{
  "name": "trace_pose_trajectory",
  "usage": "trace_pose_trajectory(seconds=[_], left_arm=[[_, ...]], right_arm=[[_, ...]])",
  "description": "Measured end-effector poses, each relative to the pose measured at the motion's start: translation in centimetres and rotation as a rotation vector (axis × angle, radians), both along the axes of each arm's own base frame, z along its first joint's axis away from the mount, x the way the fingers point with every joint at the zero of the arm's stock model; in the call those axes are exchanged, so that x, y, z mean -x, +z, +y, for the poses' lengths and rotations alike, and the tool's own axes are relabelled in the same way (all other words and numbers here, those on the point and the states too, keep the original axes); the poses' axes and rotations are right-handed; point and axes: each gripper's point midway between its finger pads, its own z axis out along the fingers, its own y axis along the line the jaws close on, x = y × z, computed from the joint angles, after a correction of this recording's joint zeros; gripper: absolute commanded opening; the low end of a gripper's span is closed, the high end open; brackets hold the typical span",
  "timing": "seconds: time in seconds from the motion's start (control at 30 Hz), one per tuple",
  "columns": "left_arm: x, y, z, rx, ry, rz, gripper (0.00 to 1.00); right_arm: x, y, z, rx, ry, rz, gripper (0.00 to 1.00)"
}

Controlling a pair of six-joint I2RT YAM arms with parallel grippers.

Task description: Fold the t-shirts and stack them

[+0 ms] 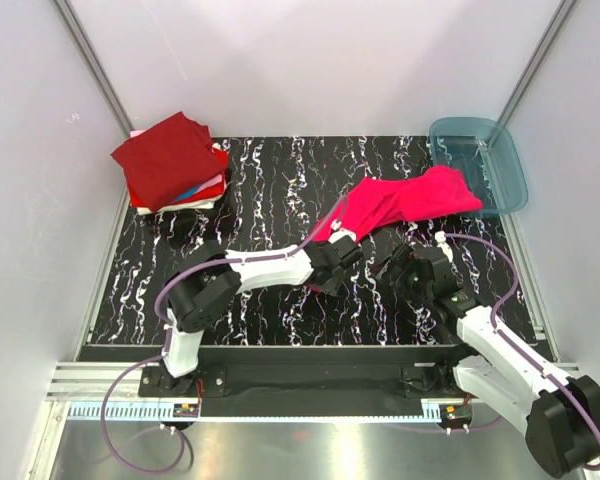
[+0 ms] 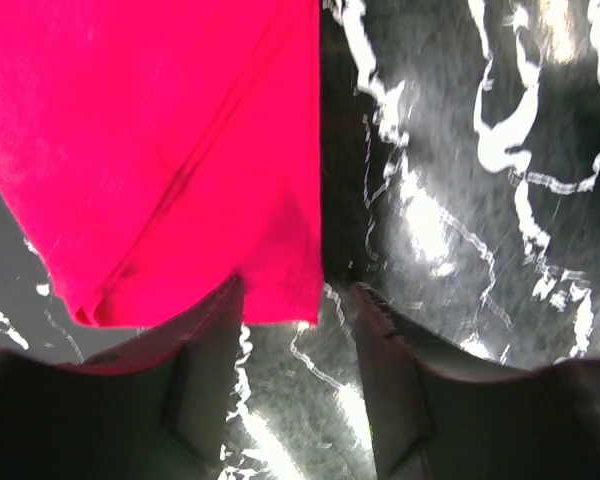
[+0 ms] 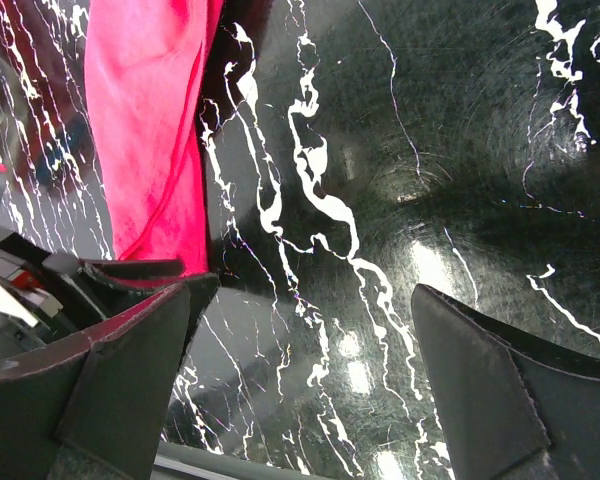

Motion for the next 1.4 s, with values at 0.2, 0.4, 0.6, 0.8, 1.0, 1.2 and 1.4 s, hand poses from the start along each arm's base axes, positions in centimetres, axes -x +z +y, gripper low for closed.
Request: trace_pose_trajectory(seconds=[0.2, 0.4, 0.6, 0.8, 1.0, 1.2, 1.4], left_arm=[[-0.6, -0.1, -0.7, -0.017, 0.0, -0.014, 0.0], [-0.5, 0.1, -0.1, -0.018, 0.008, -0.02, 0.0], [3.9, 6.8, 7.1, 0.065, 0.043, -0.043, 0.0], [5.0, 14.6, 11.6, 0.299, 0.137, -0.173, 0.0], [8.6, 7.6, 15.7, 0.195, 0.245, -0.032, 0.0], [10.8, 6.7, 18.3, 0.285, 0.355, -0.024, 0.0], [11.5, 5.7, 19.1, 0.328, 0.418, -0.017, 0.0]], right_arm=[[0.0, 0.1, 0.0, -0.002, -0.001, -0.003, 1.0], [0.1, 0.2, -0.3, -0.001, -0.016, -0.01, 1.0], [0.0, 0.6, -1.7, 0.055, -0.076, -0.001, 1.0], [-3.0, 2.5, -1.4, 0.112, -0.094, 0.002, 1.0], [-6.3, 2.4, -0.6, 0.19, -0.055, 0.056, 1.0], [-9.3, 2.5, -4.3, 0.249, -0.116, 0.086, 1.0], [-10.6, 4.0, -9.0, 0.325, -0.186, 0.098, 1.0]])
